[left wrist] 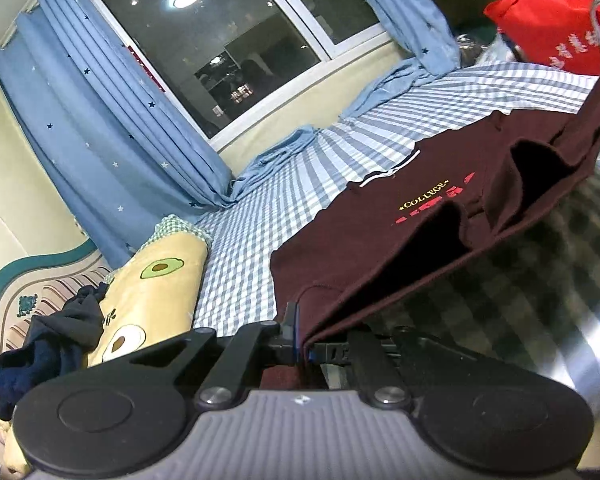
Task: Fold small clothes
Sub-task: 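Lift the hem with both grippers and fold it toward the collar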
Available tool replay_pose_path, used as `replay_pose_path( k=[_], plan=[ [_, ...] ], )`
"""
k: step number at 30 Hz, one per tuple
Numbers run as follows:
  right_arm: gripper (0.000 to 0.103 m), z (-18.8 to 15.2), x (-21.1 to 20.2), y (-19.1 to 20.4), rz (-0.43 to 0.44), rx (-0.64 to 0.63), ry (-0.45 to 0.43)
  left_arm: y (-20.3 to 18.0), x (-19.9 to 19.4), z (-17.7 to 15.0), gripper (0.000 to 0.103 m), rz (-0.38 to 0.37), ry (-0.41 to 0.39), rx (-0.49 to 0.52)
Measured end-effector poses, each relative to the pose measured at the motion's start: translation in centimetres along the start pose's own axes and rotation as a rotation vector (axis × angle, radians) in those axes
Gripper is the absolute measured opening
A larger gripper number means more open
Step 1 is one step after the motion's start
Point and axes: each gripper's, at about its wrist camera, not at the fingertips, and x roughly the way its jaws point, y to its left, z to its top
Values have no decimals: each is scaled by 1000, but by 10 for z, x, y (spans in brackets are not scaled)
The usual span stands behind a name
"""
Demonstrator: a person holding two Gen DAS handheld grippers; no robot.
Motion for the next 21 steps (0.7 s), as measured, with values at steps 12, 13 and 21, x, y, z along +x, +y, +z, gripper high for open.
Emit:
replay_pose_path(
  k=[12,13,21],
  plan=[
    [5,-4,-15,-12,-23,129,31,12,-24,21,3,-16,-14,-117],
    [5,-1,-13,-13,-25,125,20,16,-21,27,3,-14,-26,-124],
    [5,50,41,-38,-55,91,-91,38,28,84,3,16,-127,-87]
  ],
)
